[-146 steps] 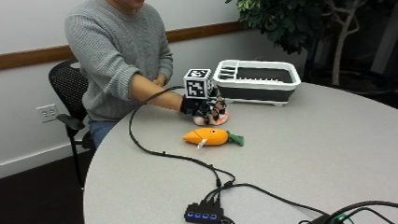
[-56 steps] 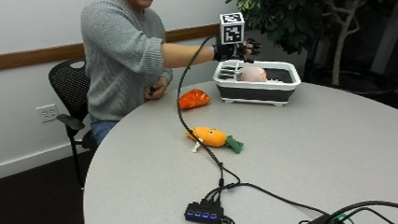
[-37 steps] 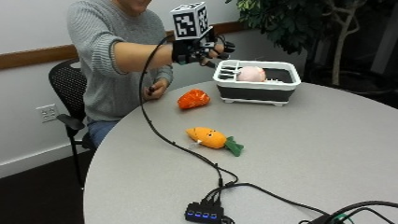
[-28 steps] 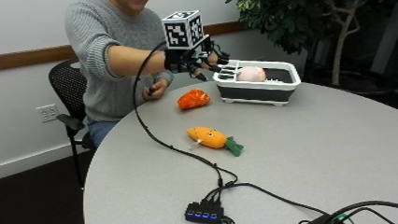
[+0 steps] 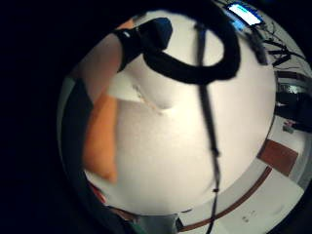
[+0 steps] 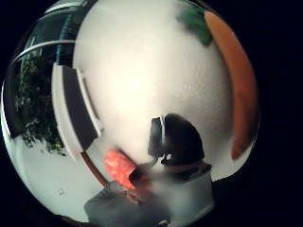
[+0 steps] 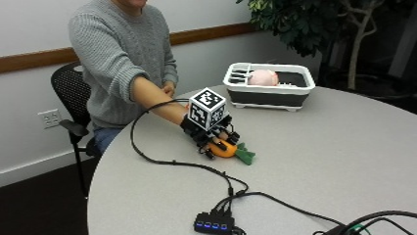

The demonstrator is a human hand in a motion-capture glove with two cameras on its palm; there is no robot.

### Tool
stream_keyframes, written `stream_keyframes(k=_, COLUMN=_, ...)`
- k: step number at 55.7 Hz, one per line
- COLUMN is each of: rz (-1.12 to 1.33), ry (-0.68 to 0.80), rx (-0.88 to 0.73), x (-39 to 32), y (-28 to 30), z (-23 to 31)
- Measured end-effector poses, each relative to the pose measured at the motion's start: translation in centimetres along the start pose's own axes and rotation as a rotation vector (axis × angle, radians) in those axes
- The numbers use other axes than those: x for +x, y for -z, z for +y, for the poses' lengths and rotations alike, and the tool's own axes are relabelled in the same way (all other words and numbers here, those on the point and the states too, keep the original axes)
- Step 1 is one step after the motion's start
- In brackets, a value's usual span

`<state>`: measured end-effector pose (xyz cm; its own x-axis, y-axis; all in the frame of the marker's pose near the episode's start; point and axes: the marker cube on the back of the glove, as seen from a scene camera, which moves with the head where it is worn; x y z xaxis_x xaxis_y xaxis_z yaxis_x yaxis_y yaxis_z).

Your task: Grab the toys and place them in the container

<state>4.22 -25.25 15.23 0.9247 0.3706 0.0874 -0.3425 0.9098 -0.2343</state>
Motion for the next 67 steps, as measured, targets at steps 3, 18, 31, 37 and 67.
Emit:
stream_keyframes(k=3, rz=0.065, ry=-0.008, rx=0.063, x=0.2, y=-0.9, z=0.0)
stream_keyframes(k=18, rz=0.165, ry=-0.017, rx=0.285, x=2.3, y=-0.3, z=-0.7)
stream_keyframes(k=31, rz=0.064, ry=0.058, rx=0.316, x=2.1, y=2.4, z=-1.3)
stream_keyframes(k=37, rz=-0.082, ry=0.116, rx=0.356, x=1.8, y=9.5, z=-1.3)
stream_keyframes(k=67, rz=-0.214, ry=0.457, rx=0.442, x=-12.5, y=21.6, z=1.1)
